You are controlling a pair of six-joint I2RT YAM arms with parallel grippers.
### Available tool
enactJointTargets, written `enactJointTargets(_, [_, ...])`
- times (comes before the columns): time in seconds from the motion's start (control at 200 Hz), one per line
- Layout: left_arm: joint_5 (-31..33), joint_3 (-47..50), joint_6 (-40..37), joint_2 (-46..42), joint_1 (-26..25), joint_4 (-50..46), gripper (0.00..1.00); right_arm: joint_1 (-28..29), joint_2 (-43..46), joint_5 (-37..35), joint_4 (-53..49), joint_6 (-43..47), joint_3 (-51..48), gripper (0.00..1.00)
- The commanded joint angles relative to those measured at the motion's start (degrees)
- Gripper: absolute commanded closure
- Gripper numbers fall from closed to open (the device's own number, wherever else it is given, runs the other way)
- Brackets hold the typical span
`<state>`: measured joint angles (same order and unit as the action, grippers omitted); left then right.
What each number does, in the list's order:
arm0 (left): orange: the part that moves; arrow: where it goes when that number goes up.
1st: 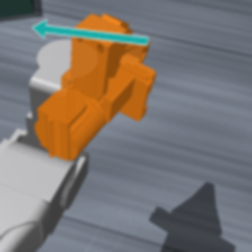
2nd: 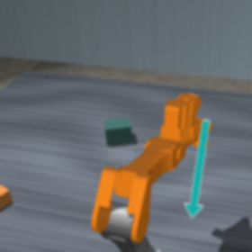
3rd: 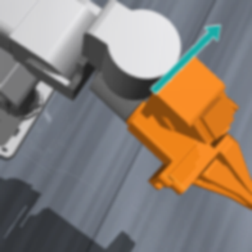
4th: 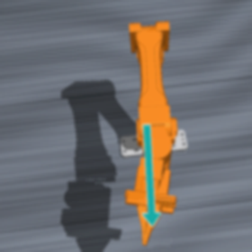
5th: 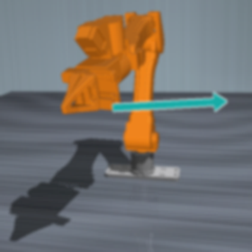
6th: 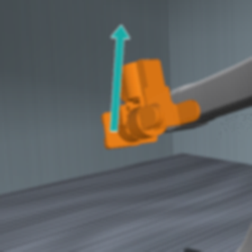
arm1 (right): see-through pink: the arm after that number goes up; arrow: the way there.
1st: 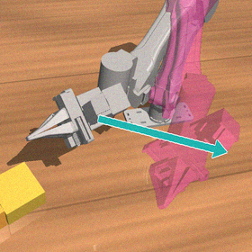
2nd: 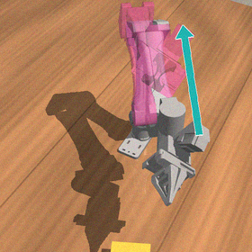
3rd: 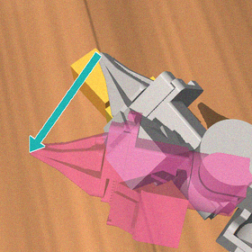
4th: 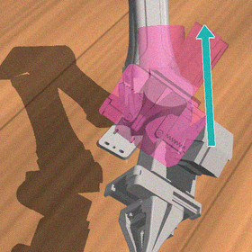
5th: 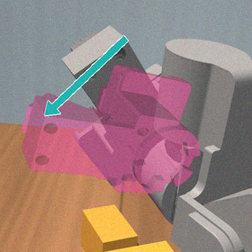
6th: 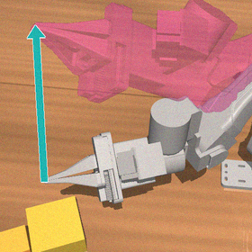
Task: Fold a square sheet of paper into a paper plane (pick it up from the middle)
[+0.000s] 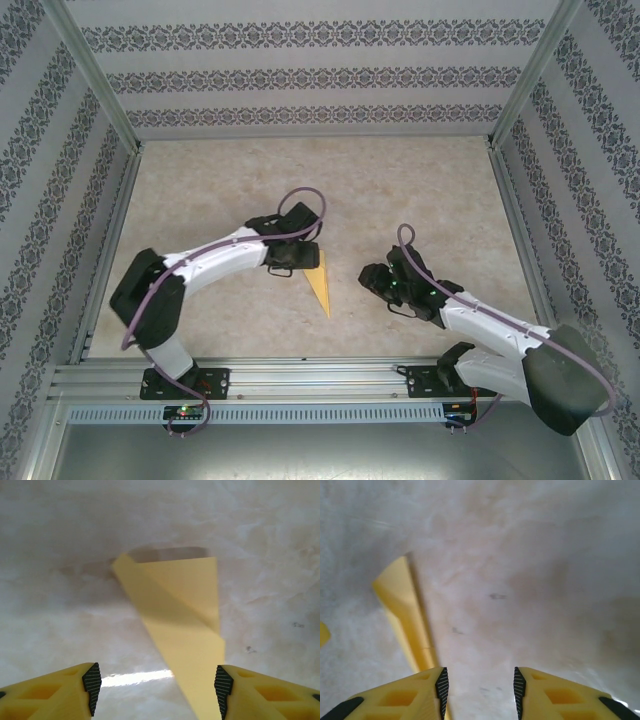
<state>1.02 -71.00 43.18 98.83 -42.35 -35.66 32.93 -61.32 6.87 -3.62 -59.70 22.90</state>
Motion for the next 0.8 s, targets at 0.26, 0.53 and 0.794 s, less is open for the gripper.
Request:
enactJointTargets(0.26, [5.9, -16.4, 1.8, 15.2, -4.8, -16.7, 0.33, -0.5, -0.6, 3.2, 0.6, 3.6, -1.3, 0.56])
enactJointTargets(0.53, [7.3, -19.5, 1.6, 18.2, -5.6, -19.7, 0.32, 0.0, -5.1, 6.0, 3.4, 3.3, -0.4, 0.56])
enactJointTargets(0.794, [7.9, -17.6, 1.5, 16.7, -5.3, -19.3, 0.35, 1.3, -6.5, 6.0, 2.9, 3.7, 1.4, 0.56])
